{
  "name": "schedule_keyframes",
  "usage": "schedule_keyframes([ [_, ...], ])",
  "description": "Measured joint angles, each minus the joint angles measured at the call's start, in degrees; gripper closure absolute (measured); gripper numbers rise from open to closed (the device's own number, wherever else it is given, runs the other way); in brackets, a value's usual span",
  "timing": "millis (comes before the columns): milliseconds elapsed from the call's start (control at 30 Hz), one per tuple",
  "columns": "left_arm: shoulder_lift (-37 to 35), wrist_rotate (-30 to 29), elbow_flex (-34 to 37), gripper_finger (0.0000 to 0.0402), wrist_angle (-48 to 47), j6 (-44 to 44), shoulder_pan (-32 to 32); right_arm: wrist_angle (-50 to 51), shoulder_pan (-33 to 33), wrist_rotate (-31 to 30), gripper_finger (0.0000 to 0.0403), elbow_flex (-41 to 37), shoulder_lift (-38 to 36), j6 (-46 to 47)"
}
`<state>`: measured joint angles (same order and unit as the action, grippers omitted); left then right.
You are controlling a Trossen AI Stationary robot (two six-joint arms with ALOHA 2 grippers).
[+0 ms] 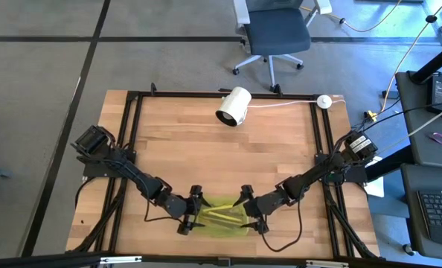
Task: Pick & place school supplies into a supply box
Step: Close the yellow supply box, then return to Home Position
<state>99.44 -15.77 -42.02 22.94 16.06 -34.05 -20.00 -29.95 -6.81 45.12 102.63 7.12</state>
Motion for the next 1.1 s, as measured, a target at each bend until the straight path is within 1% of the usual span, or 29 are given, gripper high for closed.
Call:
schedule_keyframes([
  [200,0.0,0.0,0.0,0.0054,-0.5,-3.0,-0.2,0.2,0.4,-0.5,0.0010,-0.1,0.0,-1.2],
  [333,0.0,0.1,0.0,0.0054,-1.9,-3.1,-0.2,0.2,0.4,-0.5,0.0010,-0.1,0.0,-1.3],
  [567,0.0,0.2,0.1,0.0054,-1.1,-4.9,-0.2,-1.0,0.5,-0.8,0.0010,-0.3,-0.1,-1.1],
  [767,-0.4,0.4,0.1,0.0054,-0.6,-5.9,-0.3,-2.5,0.6,0.7,0.0010,-0.4,-0.9,-1.4],
  [867,-1.7,1.1,0.2,0.0054,-1.5,-7.2,-0.4,-1.7,0.6,0.7,0.0010,-0.6,-2.4,-1.4],
  [967,-4.5,1.0,0.4,0.0054,-1.6,-8.8,-0.4,-1.7,0.7,-0.2,0.0010,-0.5,-4.6,-1.8],
  [1100,-11.2,-2.5,0.3,0.0054,-1.8,-11.1,0.0,1.0,0.6,-0.2,0.0010,-0.5,-8.5,-2.8],
])
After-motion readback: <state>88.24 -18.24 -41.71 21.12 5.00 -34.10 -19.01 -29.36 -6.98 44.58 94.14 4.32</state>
